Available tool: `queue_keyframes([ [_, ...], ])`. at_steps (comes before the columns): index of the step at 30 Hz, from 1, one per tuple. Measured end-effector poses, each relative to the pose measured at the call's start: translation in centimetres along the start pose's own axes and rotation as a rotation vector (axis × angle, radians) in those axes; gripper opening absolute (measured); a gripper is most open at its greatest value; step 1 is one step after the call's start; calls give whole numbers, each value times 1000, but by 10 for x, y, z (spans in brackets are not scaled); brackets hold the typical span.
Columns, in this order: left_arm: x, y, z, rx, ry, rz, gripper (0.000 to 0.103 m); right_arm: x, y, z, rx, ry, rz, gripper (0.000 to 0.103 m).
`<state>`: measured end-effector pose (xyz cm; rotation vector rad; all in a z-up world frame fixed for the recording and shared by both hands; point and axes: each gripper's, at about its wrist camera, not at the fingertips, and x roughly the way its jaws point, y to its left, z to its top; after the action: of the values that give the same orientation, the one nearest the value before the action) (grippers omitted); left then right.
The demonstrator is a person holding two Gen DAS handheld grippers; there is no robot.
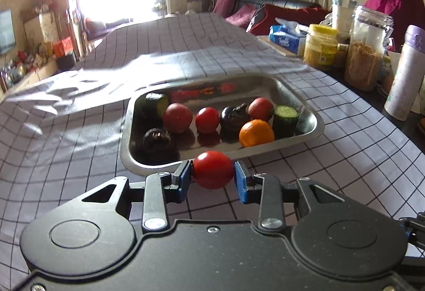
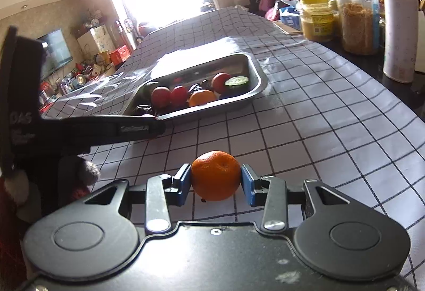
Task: Organize fruits
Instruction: 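Close the left gripper on the cherry tomato while the right gripper closes on the orange, then carry the tomato and orange in both grippers over the steel tray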
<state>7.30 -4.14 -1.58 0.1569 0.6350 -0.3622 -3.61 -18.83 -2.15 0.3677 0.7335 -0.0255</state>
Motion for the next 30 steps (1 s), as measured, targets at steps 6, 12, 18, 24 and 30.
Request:
queue_keyframes([
  [6,-10,-3,9,-8,13,-28,44,7,-1,3,10,43,-23,42],
  [12,-15,3,18,-54,75,-31,44,6,0,3,2,58,-24,42],
  [18,-17,9,28,-89,119,-23,44,11,0,6,-19,124,-49,42],
  [24,-12,11,40,-109,178,-40,44,4,-7,31,-7,189,-4,42],
  [30,-8,13,55,-128,208,-48,44,5,-10,73,-9,222,31,42],
])
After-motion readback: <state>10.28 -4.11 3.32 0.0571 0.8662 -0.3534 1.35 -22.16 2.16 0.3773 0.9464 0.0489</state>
